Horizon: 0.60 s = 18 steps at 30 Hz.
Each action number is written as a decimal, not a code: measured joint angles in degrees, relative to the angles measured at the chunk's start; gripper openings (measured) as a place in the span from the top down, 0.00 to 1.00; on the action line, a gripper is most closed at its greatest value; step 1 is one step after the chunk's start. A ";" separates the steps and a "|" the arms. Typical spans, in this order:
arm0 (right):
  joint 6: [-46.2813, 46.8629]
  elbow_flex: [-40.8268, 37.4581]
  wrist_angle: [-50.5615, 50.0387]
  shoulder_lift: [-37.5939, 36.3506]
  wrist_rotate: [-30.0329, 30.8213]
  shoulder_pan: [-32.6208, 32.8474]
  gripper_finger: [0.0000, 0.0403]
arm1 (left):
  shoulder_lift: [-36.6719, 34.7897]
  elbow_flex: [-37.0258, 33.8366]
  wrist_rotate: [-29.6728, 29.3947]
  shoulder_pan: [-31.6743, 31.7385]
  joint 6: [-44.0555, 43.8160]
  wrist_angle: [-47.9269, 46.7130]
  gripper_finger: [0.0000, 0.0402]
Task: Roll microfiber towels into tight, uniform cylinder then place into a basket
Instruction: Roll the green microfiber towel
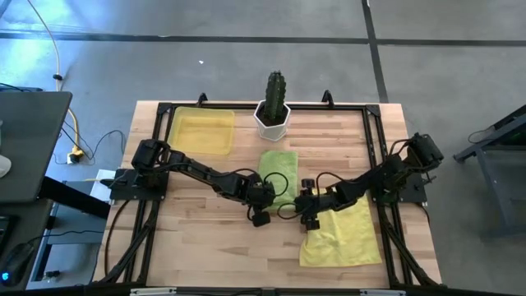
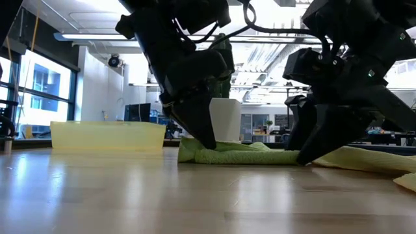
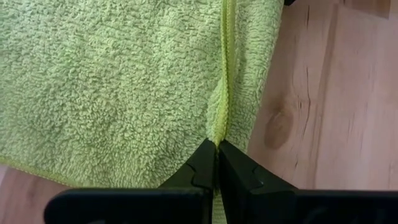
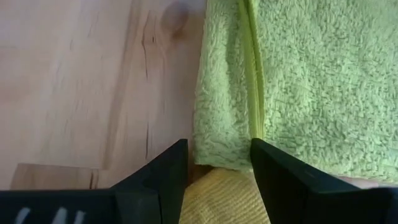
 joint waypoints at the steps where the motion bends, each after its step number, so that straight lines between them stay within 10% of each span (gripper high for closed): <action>1: -0.04 0.00 -0.01 0.00 0.03 0.00 0.58 | 0.00 0.00 0.00 0.00 -0.38 0.00 0.99; 18: 2.87 0.33 1.80 4.28 0.03 -1.20 0.86 | -0.15 0.00 -8.33 -0.20 11.09 -0.97 0.70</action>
